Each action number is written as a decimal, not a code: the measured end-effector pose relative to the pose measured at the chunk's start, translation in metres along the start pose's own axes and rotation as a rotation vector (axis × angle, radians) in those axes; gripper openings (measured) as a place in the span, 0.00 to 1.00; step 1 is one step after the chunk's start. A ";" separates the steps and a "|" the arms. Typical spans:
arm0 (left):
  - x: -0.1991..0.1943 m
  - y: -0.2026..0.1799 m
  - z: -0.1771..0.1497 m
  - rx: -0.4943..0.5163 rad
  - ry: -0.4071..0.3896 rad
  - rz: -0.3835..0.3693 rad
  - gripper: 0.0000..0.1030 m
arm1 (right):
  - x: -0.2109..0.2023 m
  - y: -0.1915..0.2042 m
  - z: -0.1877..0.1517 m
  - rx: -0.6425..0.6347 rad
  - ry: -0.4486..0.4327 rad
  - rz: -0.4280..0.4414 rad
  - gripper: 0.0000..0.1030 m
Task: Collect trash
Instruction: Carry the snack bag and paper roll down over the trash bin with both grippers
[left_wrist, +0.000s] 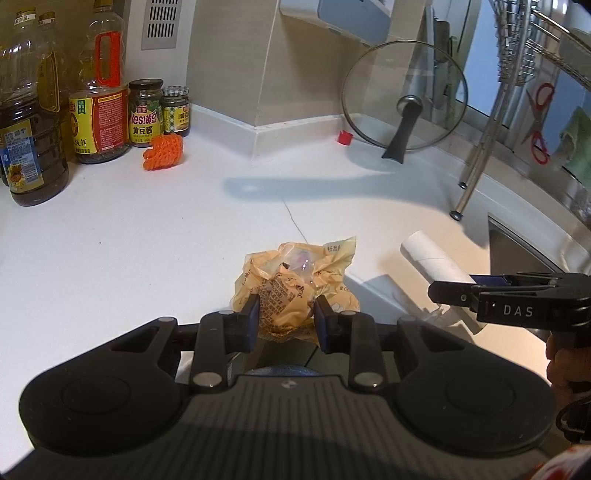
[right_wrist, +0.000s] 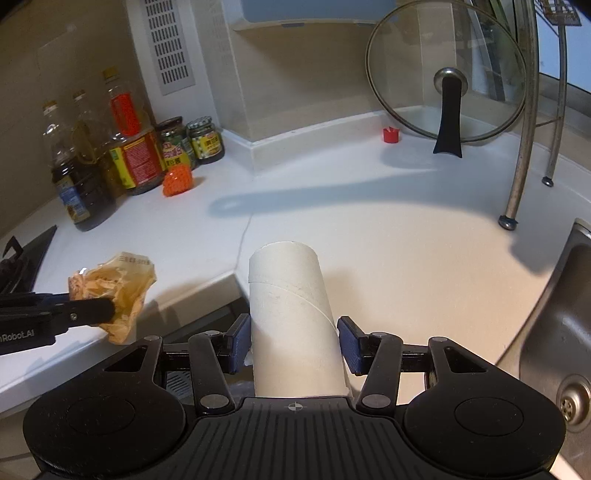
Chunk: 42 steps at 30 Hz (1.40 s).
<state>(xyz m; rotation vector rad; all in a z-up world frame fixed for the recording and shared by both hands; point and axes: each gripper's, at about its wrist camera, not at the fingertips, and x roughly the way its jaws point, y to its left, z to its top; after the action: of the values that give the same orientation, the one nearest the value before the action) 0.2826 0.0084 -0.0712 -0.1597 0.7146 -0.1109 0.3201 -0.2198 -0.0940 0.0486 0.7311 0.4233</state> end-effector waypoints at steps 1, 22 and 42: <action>-0.004 0.001 -0.003 0.003 0.001 -0.008 0.26 | -0.004 0.006 -0.004 0.003 -0.001 -0.003 0.49; -0.014 0.010 -0.081 -0.008 0.119 -0.039 0.26 | -0.005 0.043 -0.106 0.035 0.133 -0.010 0.49; 0.055 0.018 -0.145 -0.063 0.291 0.042 0.26 | 0.053 0.022 -0.138 0.018 0.244 0.023 0.49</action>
<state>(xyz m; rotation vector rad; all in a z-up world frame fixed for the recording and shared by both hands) 0.2298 0.0020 -0.2177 -0.1913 1.0116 -0.0723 0.2565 -0.1927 -0.2268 0.0226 0.9754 0.4497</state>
